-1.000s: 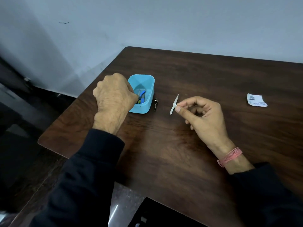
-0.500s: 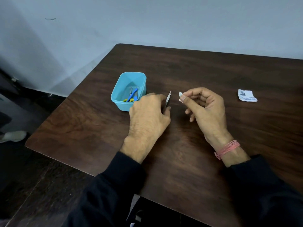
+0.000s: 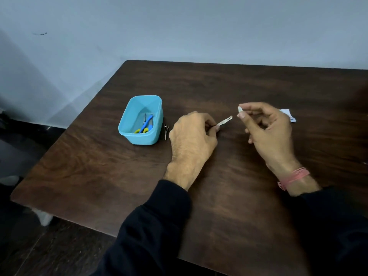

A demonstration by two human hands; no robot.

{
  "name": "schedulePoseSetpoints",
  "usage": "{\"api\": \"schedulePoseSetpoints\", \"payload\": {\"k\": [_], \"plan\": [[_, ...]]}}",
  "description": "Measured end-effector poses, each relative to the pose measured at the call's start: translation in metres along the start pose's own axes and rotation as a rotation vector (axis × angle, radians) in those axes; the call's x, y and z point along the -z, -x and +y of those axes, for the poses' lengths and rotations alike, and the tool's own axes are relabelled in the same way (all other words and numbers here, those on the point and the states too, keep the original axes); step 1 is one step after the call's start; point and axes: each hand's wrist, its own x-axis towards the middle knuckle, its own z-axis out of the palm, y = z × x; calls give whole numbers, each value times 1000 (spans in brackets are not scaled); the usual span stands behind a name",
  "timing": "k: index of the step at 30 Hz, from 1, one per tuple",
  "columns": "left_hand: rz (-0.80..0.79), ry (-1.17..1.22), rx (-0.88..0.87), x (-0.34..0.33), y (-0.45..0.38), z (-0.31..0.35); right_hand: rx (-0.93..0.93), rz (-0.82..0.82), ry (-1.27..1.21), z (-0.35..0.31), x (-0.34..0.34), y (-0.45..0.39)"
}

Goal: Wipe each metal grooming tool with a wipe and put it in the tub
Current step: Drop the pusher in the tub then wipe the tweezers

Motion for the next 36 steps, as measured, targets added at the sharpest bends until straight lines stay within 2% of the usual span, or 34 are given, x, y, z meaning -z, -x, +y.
{"api": "schedulePoseSetpoints", "payload": {"k": [5,11,16,23,28,32,36], "plan": [[-109,513,-6,-33,-27,19,-41,73,-26,12,32,-20],[-266,835,-14,-48,-46,14,65,111,91,16,38,-36],[-312,957,-17,-51,-52,7,162,187,174,17,37,-38],[-322,978,-48,-53,-52,4,300,101,348,15,33,-31],[-337,969,-65,-53,-51,3,350,145,398,12,35,-31],[-333,968,-63,-55,-52,2,371,67,442,15,33,-30],[-319,967,-44,-57,-52,4,375,161,440,15,35,-33]]}}
